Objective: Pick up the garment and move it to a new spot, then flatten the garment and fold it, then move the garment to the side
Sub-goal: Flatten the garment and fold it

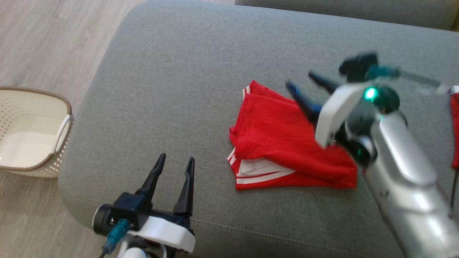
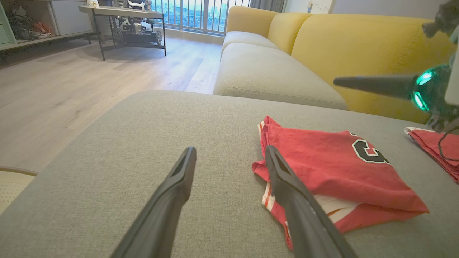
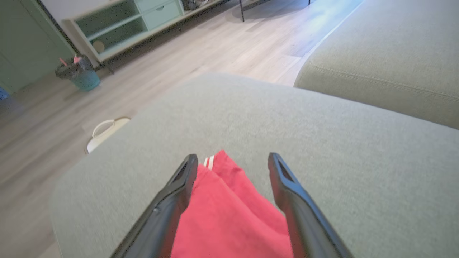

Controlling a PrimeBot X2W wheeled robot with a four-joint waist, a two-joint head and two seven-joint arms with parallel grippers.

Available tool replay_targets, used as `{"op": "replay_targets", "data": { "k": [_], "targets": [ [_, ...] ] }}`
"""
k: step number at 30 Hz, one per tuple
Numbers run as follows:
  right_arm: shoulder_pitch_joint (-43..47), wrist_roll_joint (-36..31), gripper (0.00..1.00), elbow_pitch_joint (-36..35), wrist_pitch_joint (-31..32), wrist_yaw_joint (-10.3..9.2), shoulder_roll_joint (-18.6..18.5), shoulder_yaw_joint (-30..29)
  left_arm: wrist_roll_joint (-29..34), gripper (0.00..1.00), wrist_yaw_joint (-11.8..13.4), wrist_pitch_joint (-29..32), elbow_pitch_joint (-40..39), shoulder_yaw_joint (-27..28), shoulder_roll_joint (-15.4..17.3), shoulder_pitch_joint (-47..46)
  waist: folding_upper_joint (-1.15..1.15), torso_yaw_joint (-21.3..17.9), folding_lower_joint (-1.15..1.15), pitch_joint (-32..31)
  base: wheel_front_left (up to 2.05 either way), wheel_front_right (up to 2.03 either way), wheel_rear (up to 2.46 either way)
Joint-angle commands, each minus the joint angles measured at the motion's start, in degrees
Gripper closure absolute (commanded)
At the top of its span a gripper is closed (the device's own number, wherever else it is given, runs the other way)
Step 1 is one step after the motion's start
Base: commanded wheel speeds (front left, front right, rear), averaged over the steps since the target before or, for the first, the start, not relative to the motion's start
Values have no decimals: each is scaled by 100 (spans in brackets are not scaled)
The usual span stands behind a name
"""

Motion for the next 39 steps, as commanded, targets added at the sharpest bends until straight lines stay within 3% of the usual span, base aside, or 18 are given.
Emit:
{"op": "replay_targets", "data": {
  "k": [1,5,6,8,15,25,31,36,39],
  "targets": [
    [76,-92,0,-257,-89,-1,1,134,44,0,-3,-51,-208,221,27,-150,0,-2,0,5,0,0,0],
    [475,-76,0,-593,-449,-1,-21,506,47,0,-9,-51,-221,256,30,-134,0,-46,0,-1,0,0,0],
    [551,-70,18,-583,-520,-1,-13,597,48,0,-13,-51,-218,253,27,-128,0,-52,0,-5,0,0,0],
    [618,-157,100,-496,-760,-1,5,764,57,0,-34,-51,-212,234,27,-138,0,-47,0,-10,0,0,0],
    [701,-418,100,394,-1321,-1,306,1349,72,0,-56,-41,-192,201,82,-167,0,85,0,-95,0,0,0],
    [980,433,100,839,-1367,-1,567,2562,46,0,21,-14,-253,160,107,-36,0,136,0,-163,0,0,0],
    [553,428,100,817,-1969,-1,539,2247,51,0,62,-8,-314,180,126,-72,0,50,0,-89,0,0,0],
    [71,-138,100,1566,-2368,-1,538,1625,62,0,45,11,-314,136,112,-169,0,70,0,-26,0,0,0],
    [-91,-466,100,2164,-2340,-1,563,1534,51,0,33,9,-294,118,97,-200,0,114,0,-1,0,0,0]
  ]
}}
